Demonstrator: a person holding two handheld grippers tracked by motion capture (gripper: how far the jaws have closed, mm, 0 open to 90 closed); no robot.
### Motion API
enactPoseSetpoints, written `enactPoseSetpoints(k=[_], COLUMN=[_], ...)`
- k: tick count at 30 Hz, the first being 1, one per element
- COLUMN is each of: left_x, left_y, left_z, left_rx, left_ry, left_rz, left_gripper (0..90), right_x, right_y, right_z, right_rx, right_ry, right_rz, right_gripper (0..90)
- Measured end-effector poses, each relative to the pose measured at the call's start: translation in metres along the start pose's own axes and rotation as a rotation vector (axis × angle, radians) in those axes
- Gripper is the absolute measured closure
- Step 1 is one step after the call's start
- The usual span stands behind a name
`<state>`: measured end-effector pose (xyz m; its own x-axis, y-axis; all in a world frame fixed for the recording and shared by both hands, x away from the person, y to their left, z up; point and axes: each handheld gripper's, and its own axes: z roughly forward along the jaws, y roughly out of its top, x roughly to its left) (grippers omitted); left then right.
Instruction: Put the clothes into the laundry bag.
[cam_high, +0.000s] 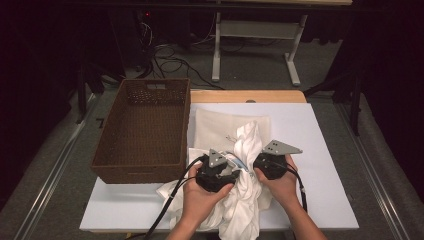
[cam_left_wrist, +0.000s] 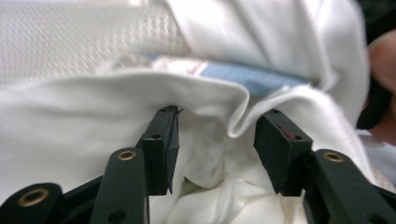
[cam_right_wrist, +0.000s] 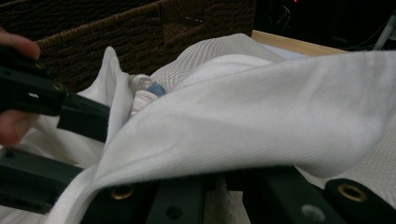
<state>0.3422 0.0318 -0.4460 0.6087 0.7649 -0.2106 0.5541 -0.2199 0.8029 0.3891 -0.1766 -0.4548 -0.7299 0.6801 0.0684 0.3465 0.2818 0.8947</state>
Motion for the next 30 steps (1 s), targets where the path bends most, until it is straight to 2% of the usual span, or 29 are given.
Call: enactPoseSetpoints(k=[5,8,11,14,17,19,21,23,26,29,30], left_x=[-0.007,-0.012,-0.018,-0.022,-0.024,-0.022,-0.022,-0.021,-0.018,-0.019,-0.018], left_y=[0.010,0.017,0.024,0.028,0.027,0.026,0.026,0.026,0.027,0.025,0.024], left_z=[-0.007,-0.008,-0.007,-0.003,0.006,0.009,0.009,0.009,0.009,0.008,0.008], left_rx=[-0.029,-0.021,-0.026,-0.014,0.007,0.009,0.010,0.004,0.009,0.015,0.019], left_ry=[-0.045,-0.070,-0.067,-0.089,-0.069,-0.079,-0.090,-0.082,-0.118,-0.093,-0.093], left_rz=[0.021,-0.014,0.012,0.025,0.052,0.065,0.082,0.078,0.075,0.105,0.104], left_gripper=[46.0,45.8,45.7,44.7,45.9,47.6,53.4,62.3,75.0,87.9,88.8], right_x=[0.000,0.000,-0.001,-0.001,-0.002,-0.003,-0.005,-0.007,-0.005,-0.005,-0.005], right_y=[0.000,-0.001,-0.001,-0.002,-0.002,-0.003,-0.004,-0.005,-0.005,-0.005,-0.005], right_z=[0.000,0.001,0.002,0.002,0.002,0.002,0.002,0.002,0.003,0.003,0.003], right_rx=[0.001,0.006,0.004,0.008,0.009,0.009,0.011,0.013,0.010,0.012,0.012], right_ry=[0.001,0.003,0.011,0.012,0.013,0.018,0.023,0.028,0.028,0.023,0.018], right_rz=[0.000,0.002,-0.002,-0.003,0.005,0.001,0.007,0.015,0.015,0.009,0.003], right_gripper=[88.4,88.5,88.5,88.5,88.5,88.6,88.7,88.7,88.6,88.6,88.5])
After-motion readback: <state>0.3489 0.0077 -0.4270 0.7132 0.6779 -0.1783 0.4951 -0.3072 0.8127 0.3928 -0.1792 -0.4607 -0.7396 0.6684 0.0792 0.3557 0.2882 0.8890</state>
